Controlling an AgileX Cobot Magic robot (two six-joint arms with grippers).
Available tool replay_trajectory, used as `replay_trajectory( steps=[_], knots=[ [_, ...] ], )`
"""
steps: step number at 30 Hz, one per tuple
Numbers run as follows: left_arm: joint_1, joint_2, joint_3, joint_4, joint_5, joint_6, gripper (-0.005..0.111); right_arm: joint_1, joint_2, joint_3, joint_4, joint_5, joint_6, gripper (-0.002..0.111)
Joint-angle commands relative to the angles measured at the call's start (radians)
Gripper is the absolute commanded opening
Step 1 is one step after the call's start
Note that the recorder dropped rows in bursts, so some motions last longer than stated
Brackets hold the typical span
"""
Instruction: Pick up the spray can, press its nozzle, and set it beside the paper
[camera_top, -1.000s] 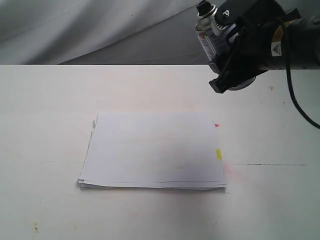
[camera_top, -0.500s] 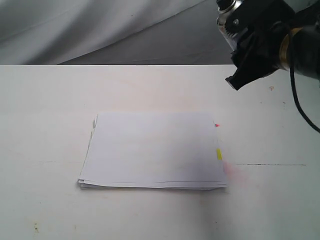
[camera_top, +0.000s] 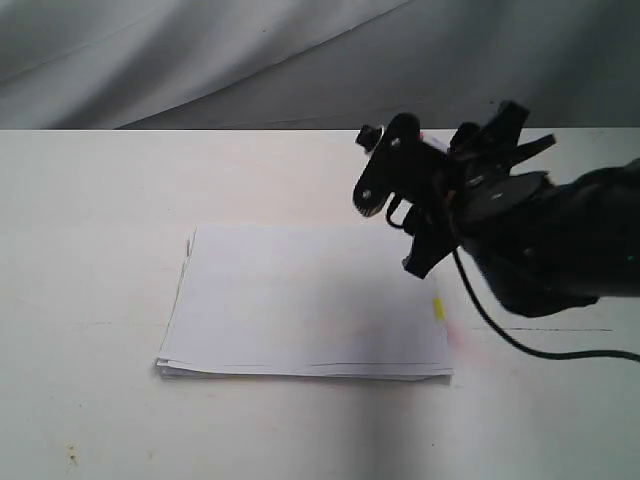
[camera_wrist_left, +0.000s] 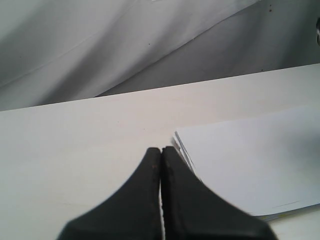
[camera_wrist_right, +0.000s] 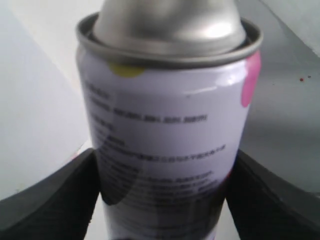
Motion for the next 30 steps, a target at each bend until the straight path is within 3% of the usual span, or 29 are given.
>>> replay_trajectory(
  steps=[1, 30],
  knots=[
    [-0.005, -0.003, 0.005, 0.0, -0.012, -0.002, 0.0, 0.031, 0.09, -0.006, -0.031, 0.115, 0.0, 0.0],
    [-0.005, -0.003, 0.005, 0.0, -0.012, -0.003, 0.0, 0.081, 0.092, -0.006, -0.031, 0.01, -0.006, 0.0]
  ],
)
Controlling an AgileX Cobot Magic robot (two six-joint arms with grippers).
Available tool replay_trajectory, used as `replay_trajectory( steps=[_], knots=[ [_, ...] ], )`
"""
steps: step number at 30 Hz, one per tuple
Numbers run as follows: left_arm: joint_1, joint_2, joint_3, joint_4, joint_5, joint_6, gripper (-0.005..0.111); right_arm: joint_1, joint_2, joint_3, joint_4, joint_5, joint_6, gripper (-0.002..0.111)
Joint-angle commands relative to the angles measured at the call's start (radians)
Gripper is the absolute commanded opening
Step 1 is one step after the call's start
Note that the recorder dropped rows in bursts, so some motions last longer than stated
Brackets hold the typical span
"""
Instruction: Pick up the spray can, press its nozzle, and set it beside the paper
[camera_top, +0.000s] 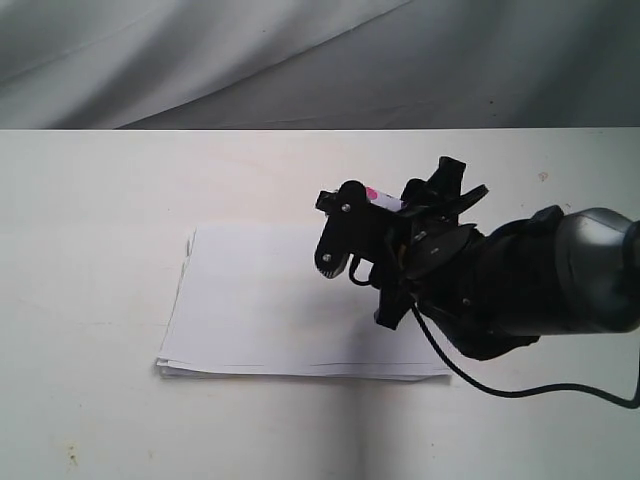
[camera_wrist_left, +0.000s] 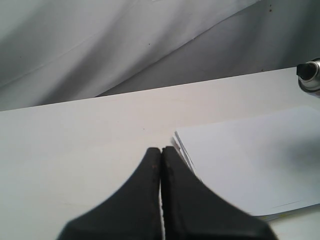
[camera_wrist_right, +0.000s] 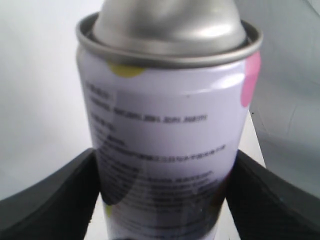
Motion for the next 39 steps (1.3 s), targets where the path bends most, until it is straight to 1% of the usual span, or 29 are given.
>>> replay_trajectory(
  steps=[1, 8, 21, 24, 25, 27, 29, 31, 34, 39],
  knots=[
    [-0.005, -0.003, 0.005, 0.0, -0.012, -0.003, 0.0, 0.001, -0.018, -0.006, -0.029, 0.043, -0.005, 0.0],
    [-0.005, -0.003, 0.005, 0.0, -0.012, -0.003, 0.0, 0.001, -0.018, -0.006, -0.029, 0.075, -0.005, 0.0],
    [-0.005, -0.003, 0.005, 0.0, -0.012, 0.0, 0.0, 0.001, -0.018, -0.006, -0.029, 0.075, -0.005, 0.0],
    [-0.005, -0.003, 0.005, 0.0, -0.012, -0.03, 0.0, 0.001, -0.018, -0.006, -0.029, 0.075, -0.005, 0.0],
    [-0.005, -0.003, 0.005, 0.006, -0.022, -0.025, 0.0, 0.001, -0.018, -0.006, -0.029, 0.076, -0.005, 0.0],
    [-0.005, -0.003, 0.005, 0.014, -0.087, -0.035, 0.0, 0.001, -0.018, -0.006, -0.029, 0.083, -0.005, 0.0],
    [-0.005, -0.003, 0.005, -0.044, -0.177, -0.092, 0.0, 0.001, -0.018, -0.006, -0.029, 0.085, -0.005, 0.0],
    [-0.005, -0.003, 0.005, -0.074, -0.236, -0.129, 0.0, 0.001, -0.018, -0.006, -0.029, 0.09, -0.005, 0.0],
    [-0.005, -0.003, 0.005, -0.078, -0.262, -0.138, 0.0, 0.001, -0.018, -0.006, -0.029, 0.09, -0.005, 0.0],
    [-0.005, -0.003, 0.005, -0.078, -0.261, -0.135, 0.0, 0.001, -0.018, -0.006, -0.029, 0.092, -0.012, 0.0]
  ],
)
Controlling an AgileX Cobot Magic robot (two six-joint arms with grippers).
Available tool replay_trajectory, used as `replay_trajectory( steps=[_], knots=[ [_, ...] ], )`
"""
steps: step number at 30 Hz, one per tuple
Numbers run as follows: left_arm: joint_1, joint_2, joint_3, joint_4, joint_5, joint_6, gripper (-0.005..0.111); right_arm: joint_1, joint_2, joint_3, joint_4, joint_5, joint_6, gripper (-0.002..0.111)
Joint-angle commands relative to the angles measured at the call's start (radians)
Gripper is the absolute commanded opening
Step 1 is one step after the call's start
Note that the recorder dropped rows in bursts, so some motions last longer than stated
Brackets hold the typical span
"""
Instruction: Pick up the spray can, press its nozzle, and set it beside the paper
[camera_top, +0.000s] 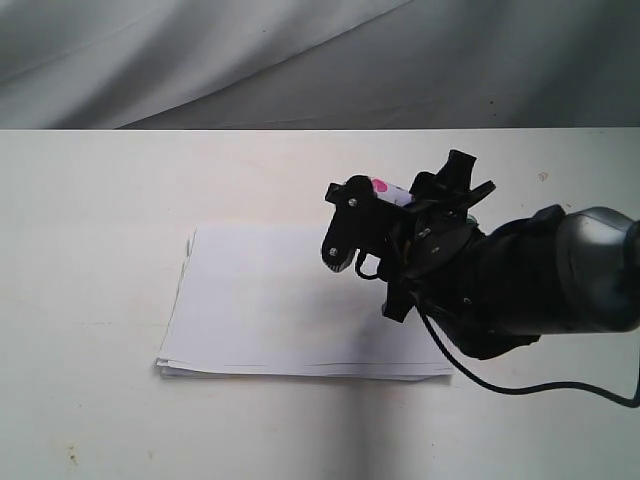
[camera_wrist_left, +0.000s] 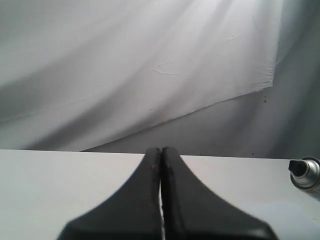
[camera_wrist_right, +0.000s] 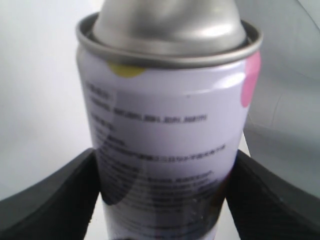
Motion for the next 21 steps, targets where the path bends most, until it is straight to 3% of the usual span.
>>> replay_trajectory(
  steps=[1, 11, 16, 21],
  knots=[
    [-0.005, -0.003, 0.005, -0.011, -0.029, -0.01, 0.0, 0.001, -0.018, -0.006, -0.029, 0.039, -0.01, 0.0],
    [-0.005, 0.019, -0.009, -0.152, 0.022, -0.096, 0.0, 0.001, -0.018, -0.006, -0.029, 0.069, -0.026, 0.0],
    [-0.005, 0.165, -0.134, -0.16, 0.018, -0.119, 0.0, 0.001, -0.018, -0.006, -0.029, 0.069, -0.032, 0.0],
    [-0.005, 0.423, -0.319, -0.145, 0.025, -0.115, 0.0, 0.001, -0.018, -0.006, -0.029, 0.069, -0.032, 0.0]
  ],
)
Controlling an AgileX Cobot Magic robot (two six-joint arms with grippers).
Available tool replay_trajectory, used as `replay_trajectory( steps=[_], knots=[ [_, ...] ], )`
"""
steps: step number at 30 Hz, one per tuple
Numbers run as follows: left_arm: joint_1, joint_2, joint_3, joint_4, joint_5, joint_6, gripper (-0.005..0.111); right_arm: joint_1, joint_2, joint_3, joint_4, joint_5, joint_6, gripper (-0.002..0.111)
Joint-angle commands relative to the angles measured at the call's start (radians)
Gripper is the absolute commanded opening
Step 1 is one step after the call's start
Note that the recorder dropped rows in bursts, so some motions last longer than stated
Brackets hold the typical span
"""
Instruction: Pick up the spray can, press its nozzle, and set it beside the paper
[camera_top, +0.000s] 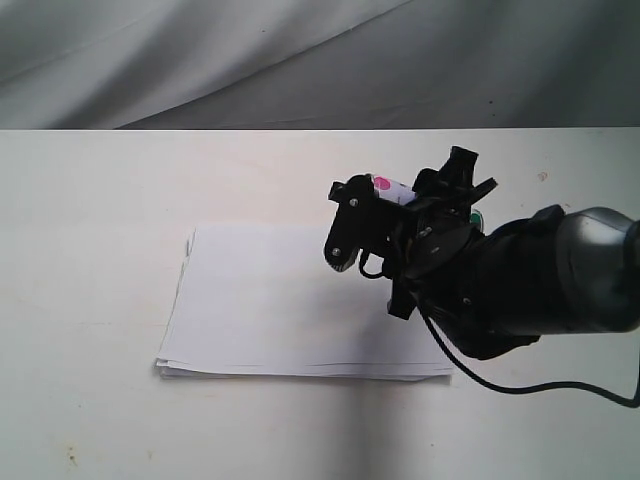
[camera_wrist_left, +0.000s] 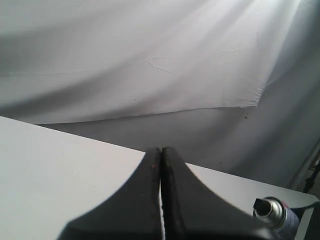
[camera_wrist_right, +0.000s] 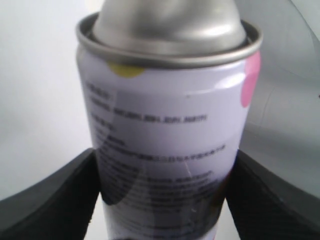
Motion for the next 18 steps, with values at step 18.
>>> replay_trajectory(
  steps=[18],
  knots=[
    [-0.114, 1.09, -0.866, -0.112, 0.343, 0.381, 0.0, 0.001, -0.018, -0.006, -0.029, 0.045, -0.013, 0.0]
  ],
)
